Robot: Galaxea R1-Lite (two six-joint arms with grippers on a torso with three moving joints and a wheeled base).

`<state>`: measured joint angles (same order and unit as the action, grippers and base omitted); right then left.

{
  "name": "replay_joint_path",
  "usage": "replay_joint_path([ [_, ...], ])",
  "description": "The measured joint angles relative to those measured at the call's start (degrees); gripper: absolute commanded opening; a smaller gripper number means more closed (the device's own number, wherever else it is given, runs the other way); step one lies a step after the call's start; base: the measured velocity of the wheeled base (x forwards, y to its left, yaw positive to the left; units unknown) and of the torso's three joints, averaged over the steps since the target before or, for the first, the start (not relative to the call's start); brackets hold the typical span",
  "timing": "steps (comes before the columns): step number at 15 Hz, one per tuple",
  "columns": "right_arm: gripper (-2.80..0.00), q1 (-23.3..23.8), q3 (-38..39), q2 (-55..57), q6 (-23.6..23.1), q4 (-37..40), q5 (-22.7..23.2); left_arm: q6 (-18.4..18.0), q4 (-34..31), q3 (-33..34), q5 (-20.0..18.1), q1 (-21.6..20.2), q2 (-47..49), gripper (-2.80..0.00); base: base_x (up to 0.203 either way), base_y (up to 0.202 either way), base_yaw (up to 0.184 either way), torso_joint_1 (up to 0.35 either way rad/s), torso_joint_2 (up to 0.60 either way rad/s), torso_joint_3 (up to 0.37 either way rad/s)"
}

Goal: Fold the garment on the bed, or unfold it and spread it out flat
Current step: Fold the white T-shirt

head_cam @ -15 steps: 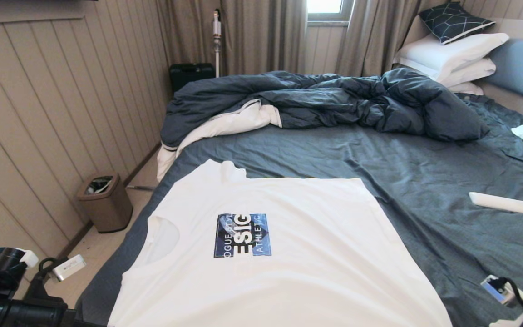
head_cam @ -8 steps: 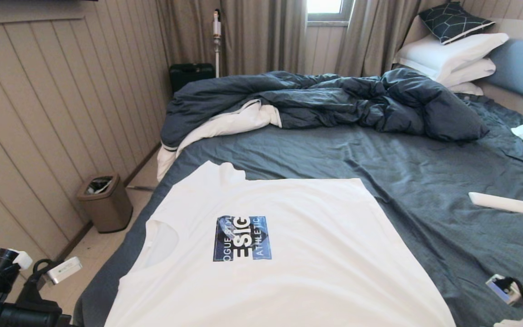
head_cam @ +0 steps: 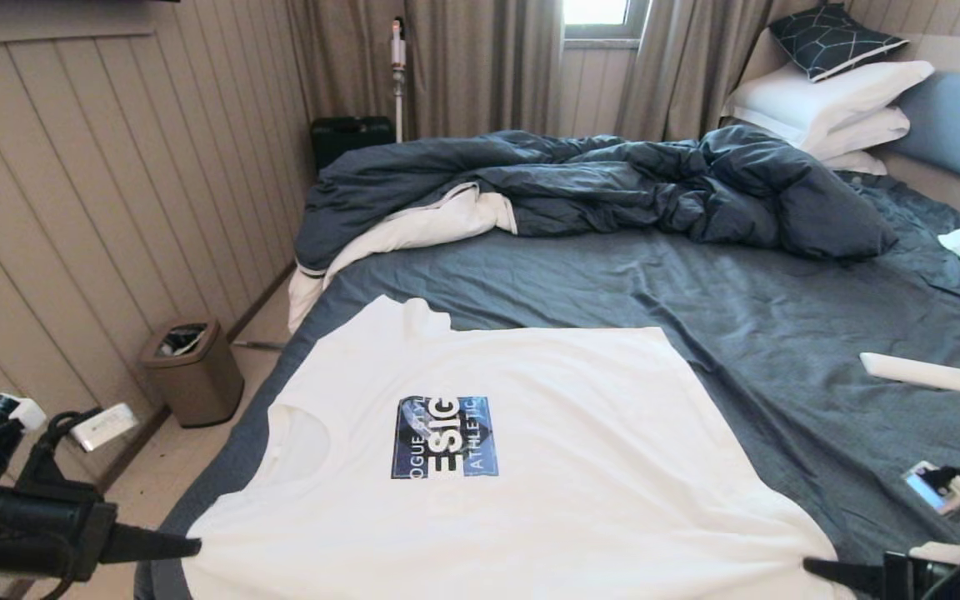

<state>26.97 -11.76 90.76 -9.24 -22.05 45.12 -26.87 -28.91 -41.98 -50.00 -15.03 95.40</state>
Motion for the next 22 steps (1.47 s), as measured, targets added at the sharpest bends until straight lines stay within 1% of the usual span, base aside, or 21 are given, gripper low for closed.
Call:
replay_joint_path([
  [2,-2.8,-0.59,-3.09,-0.13,3.92,0.01,1.04,0.13,-5.28,-5.34,-1.51,-0.41,0.75,-2.8,0.0,0.0,0.0,0.0,0.0,0.0],
  [4,-2.8,-2.31,-6.92,0.25,8.74,-0.09,1.24,0.41,-6.15,-8.73,-1.93,-0.65,2.35,-2.8,0.0,0.0,0.0,0.0,0.0,0.0],
  [5,-2.8,-3.53,-8.63,0.69,10.52,-0.11,1.24,0.55,-6.13,-10.06,-2.01,-0.65,3.54,-2.8,0.0,0.0,0.0,0.0,0.0,0.0],
  [6,-2.8,-4.53,-9.75,1.24,11.34,-0.16,1.2,0.61,-6.08,-11.2,-2.05,-0.65,4.85,-2.8,0.0,0.0,0.0,0.0,0.0,0.0],
  [9,-2.8,-6.09,-12.02,4.13,11.7,-0.4,0.85,0.8,-5.44,-13.14,-2.03,-0.69,9.26,-2.8,0.0,0.0,0.0,0.0,0.0,0.0],
  [13,-2.8,-6.83,-15.56,8.38,11.96,-0.35,0.68,1.12,-5.95,-17.27,-2.26,-0.67,14.5,-2.8,0.0,0.0,0.0,0.0,0.0,0.0],
  [18,-2.8,-7.44,-20.55,13.13,12.63,-0.33,-1.42,3.0,-6.44,-22.53,-2.26,-0.16,19.6,-2.8,0.0,0.0,0.0,0.0,0.0,0.0],
  [22,-2.8,-9.42,-23.15,16.13,12.41,-0.57,-2.68,3.45,-6.56,-25.13,-2.09,0.57,22.96,-2.8,0.0,0.0,0.0,0.0,0.0,0.0],
])
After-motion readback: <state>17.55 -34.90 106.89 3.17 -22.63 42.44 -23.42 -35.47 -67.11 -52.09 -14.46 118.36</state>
